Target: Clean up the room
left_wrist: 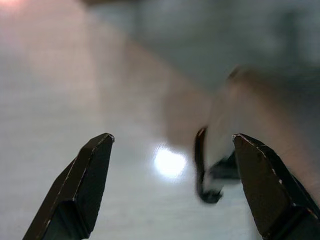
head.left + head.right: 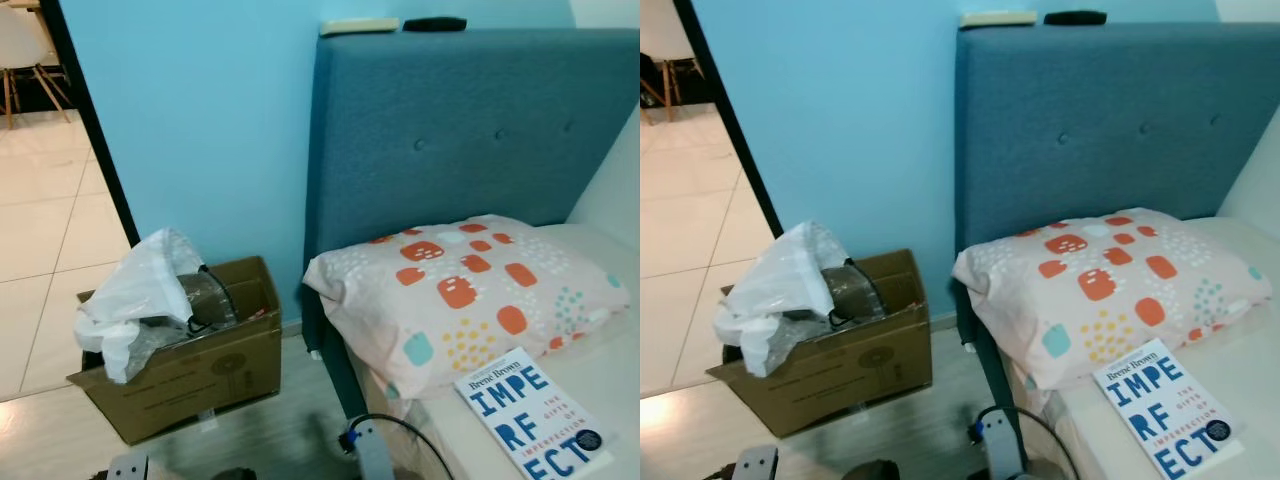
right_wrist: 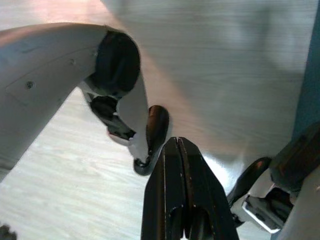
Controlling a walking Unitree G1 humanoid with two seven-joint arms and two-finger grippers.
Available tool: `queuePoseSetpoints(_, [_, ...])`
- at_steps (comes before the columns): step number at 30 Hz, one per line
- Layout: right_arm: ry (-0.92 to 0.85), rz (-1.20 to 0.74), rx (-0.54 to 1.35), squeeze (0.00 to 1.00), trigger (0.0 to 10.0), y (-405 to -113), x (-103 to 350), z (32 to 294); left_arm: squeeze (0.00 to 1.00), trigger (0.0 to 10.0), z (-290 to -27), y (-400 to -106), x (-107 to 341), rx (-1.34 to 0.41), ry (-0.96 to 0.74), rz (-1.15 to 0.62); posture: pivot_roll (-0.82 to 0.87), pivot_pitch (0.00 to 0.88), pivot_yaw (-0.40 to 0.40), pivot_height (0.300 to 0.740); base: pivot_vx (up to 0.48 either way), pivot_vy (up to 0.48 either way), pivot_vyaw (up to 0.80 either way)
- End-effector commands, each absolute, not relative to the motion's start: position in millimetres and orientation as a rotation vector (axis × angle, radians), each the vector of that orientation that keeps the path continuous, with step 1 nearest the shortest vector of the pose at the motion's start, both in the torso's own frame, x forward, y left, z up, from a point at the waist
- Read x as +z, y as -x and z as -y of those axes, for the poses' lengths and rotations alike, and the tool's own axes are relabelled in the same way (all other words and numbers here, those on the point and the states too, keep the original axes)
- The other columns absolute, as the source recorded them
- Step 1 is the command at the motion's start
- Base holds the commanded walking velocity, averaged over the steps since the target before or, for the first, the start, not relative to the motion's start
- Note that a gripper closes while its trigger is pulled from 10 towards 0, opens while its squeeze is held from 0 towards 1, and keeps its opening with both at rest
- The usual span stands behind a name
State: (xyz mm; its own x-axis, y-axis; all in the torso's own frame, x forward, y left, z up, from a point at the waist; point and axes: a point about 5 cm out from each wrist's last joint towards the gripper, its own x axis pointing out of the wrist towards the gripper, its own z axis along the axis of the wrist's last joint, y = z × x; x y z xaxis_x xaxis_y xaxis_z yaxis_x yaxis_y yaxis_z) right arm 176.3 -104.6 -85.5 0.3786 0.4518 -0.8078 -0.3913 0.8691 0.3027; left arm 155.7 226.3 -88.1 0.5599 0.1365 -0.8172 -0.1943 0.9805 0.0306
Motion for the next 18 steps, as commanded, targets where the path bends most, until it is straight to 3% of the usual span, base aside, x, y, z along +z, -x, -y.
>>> queuePoseSetpoints(1, [-0.125,-1.113,0.462,0.00,10.0,-165.4,-91.8,115.6,0.00,10.0,-227.8,-160.9,-85.5,0.204,0.025,-0.939,0.04,0.000,-0.047,0.644,0.000,0.000,0.00])
queuePoseSetpoints(8, [-0.087,-1.148,0.380,0.00,10.0,-162.6,-93.7,151.1,0.00,10.0,-246.3,-193.3,-64.2,0.291,-0.175,-0.826,0.05,0.000,-0.068,0.672,0.000,0.000,0.00])
queuePoseSetpoints(15, [-0.068,-1.175,0.382,0.00,10.0,-153.0,-97.9,149.1,0.00,10.0,-238.2,-197.0,-65.1,0.244,-0.143,-0.832,0.06,0.000,-0.067,0.686,0.000,0.000,0.00])
queuePoseSetpoints(18, [-0.050,-1.182,0.411,0.00,10.0,-148.0,-100.1,138.9,0.00,10.0,-230.5,-181.0,-76.0,0.214,-0.133,-0.904,0.05,0.000,-0.057,0.700,0.000,0.000,0.00])
